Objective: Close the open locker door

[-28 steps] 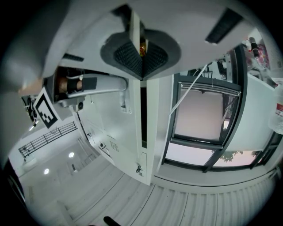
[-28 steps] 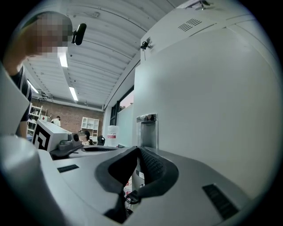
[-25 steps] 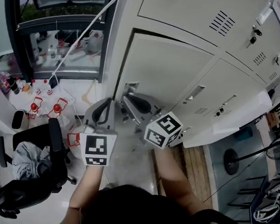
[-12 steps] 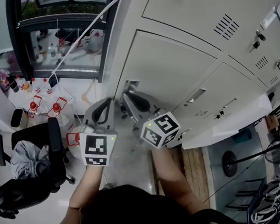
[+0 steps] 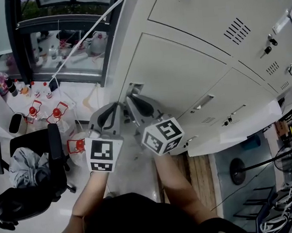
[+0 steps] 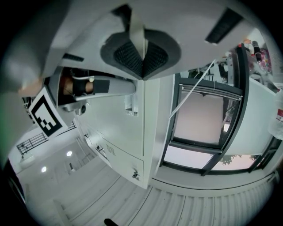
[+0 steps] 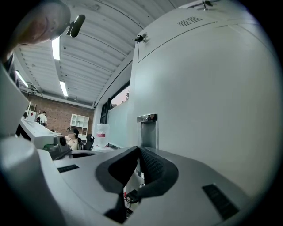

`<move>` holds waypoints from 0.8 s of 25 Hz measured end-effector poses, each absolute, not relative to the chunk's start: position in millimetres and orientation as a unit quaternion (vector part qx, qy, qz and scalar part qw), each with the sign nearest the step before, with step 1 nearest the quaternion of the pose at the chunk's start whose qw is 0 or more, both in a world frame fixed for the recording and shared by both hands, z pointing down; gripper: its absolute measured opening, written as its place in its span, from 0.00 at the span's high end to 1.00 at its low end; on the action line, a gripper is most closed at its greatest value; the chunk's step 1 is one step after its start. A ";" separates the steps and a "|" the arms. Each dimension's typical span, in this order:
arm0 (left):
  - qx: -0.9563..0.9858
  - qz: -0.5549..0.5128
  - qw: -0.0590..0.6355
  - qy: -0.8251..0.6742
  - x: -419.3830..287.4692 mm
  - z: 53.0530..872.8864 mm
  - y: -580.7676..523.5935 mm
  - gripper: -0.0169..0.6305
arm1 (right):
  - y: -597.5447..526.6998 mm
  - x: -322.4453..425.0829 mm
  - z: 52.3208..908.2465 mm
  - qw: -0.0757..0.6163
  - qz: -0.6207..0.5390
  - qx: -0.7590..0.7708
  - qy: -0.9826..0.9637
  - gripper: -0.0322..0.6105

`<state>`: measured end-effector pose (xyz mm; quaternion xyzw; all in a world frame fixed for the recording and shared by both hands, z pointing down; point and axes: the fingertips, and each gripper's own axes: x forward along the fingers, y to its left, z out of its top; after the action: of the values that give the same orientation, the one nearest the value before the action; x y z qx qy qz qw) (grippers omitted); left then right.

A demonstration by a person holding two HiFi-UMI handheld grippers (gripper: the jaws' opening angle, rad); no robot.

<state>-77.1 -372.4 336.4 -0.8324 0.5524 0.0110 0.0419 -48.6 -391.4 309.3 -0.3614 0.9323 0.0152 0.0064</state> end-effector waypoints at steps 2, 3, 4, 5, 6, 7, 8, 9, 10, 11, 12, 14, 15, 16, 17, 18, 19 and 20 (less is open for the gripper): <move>-0.835 0.010 0.040 0.549 -73.9 338.1 -375.7 0.97 | -393.2 -48.9 309.3 0.005 0.016 -0.366 0.931 0.90; -0.836 0.009 0.039 0.548 -72.2 339.0 -377.4 0.97 | -394.4 -49.0 309.2 0.004 0.015 -0.368 0.930 0.90; -0.837 0.009 0.038 0.546 -70.6 340.0 -378.9 0.97 | -395.5 -49.1 309.3 0.003 0.015 -0.370 0.929 0.90; -0.838 0.008 0.037 0.545 -69.0 341.1 -380.3 0.97 | -396.3 -49.3 309.3 0.002 0.016 -0.372 0.928 0.90; -0.839 0.007 0.036 0.544 -67.6 342.5 -381.5 0.97 | -396.6 -49.4 309.4 0.001 0.016 -0.372 0.928 0.90; -0.839 0.006 0.035 0.543 -66.4 343.9 -382.8 0.97 | -396.7 -49.5 309.4 0.001 0.016 -0.373 0.928 0.90; -0.840 0.005 0.034 0.542 -65.4 345.3 -384.3 0.97 | -396.7 -49.4 309.4 0.001 0.017 -0.373 0.928 0.90; -0.840 0.004 0.033 0.541 -64.7 346.5 -385.9 0.97 | -396.8 -49.5 309.3 0.001 0.017 -0.373 0.928 0.90; -0.841 0.003 0.031 0.541 -64.1 347.6 -387.5 0.97 | -396.8 -49.6 309.1 0.001 0.017 -0.374 0.927 0.90; -0.841 0.003 0.030 0.540 -63.7 348.6 -389.0 0.97 | -396.9 -49.8 309.1 0.002 0.017 -0.375 0.927 0.90; -0.841 0.002 0.029 0.540 -63.2 349.4 -390.5 0.97 | -396.8 -50.0 309.1 0.002 0.017 -0.375 0.927 0.90; -0.841 0.001 0.026 0.541 -62.4 351.1 -393.2 0.97 | -396.6 -50.3 309.5 0.002 0.016 -0.375 0.927 0.90; -0.840 0.000 0.025 0.541 -62.2 351.8 -394.2 0.97 | -396.5 -50.3 309.7 0.003 0.016 -0.376 0.927 0.90; -0.840 0.000 0.025 0.542 -62.0 352.3 -394.9 0.97 | -396.5 -50.3 309.8 0.003 0.016 -0.376 0.926 0.90; -0.839 0.000 0.025 0.543 -61.9 352.4 -395.2 0.97 | -396.3 -50.4 309.7 0.003 0.016 -0.377 0.926 0.90; -0.839 0.000 0.026 0.544 -61.8 352.3 -395.4 0.97 | -396.0 -50.8 309.5 0.001 0.018 -0.377 0.926 0.90; -0.838 0.000 0.027 0.545 -61.8 352.0 -395.5 0.97 | -395.4 -51.6 309.2 -0.001 0.021 -0.376 0.926 0.90; -0.838 -0.001 0.028 0.546 -61.9 351.8 -395.5 0.97 | -394.6 -52.5 309.0 -0.005 0.025 -0.377 0.926 0.90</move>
<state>-61.9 -395.5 351.8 -0.8376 0.5455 -0.0013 0.0279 -52.5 -394.6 309.0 -0.3773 0.9258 0.0245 -0.0052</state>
